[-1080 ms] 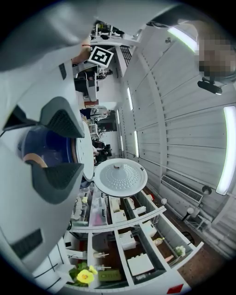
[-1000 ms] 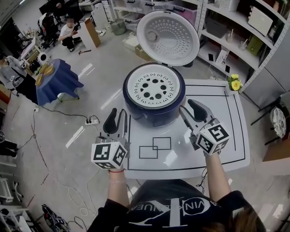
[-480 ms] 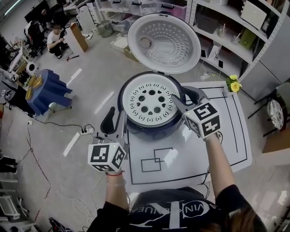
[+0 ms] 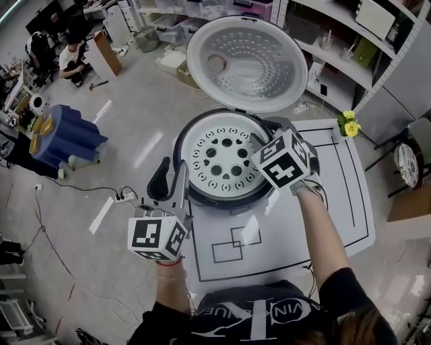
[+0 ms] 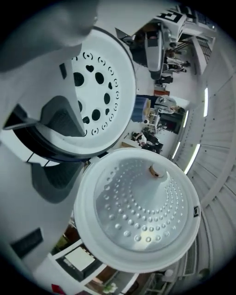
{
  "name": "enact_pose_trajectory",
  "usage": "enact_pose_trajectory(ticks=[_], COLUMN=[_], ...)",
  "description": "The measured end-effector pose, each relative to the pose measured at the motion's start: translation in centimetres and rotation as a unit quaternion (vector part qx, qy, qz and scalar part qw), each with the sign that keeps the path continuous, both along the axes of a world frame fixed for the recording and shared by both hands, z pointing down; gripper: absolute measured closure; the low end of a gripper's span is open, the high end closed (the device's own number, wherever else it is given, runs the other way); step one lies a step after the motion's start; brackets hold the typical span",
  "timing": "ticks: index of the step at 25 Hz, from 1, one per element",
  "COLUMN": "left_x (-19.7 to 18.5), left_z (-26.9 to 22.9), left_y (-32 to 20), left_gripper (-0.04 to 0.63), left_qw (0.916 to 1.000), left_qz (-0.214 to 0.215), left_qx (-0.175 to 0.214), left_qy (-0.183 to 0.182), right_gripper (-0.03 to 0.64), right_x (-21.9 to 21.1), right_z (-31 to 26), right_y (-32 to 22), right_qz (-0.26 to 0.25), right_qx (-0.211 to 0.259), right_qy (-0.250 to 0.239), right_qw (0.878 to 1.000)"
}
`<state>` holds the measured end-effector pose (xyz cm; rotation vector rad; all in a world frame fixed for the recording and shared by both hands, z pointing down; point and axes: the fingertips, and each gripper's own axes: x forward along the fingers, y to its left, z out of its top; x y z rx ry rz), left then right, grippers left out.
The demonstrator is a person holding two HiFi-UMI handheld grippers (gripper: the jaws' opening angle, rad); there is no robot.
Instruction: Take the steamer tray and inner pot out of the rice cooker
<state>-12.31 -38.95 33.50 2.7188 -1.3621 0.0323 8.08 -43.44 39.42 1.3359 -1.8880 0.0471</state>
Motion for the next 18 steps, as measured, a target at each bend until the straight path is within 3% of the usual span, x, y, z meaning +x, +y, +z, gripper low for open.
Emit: enact_pose_trajectory(ticks=[6,13,18], left_x=[-0.3,0.0,0.6], left_z=[0.1,0.6,0.9], left_y=[-1.2,-2.0,-2.2], left_gripper=[0.468,0.468,0.461], left_qw=[1.0,0.9998,0.9994], left_qz=[0.003,0.007,0.021], left_qx=[-0.003,-0.013,-0.022], left_qy=[0.006,0.01,0.016], right_gripper=[0.476,0.509,0.517], right_x=[0.6,1.1,1.0], right_z=[1.6,0.3,-1.6], right_y=[-0.5,-0.8,-0.5], right_qz=[0.011,0.003,-0.005], right_qx=[-0.029,0.006,0.064], right_qy=[0.015,0.028,0.03], right_qw=[0.999,1.0,0.997])
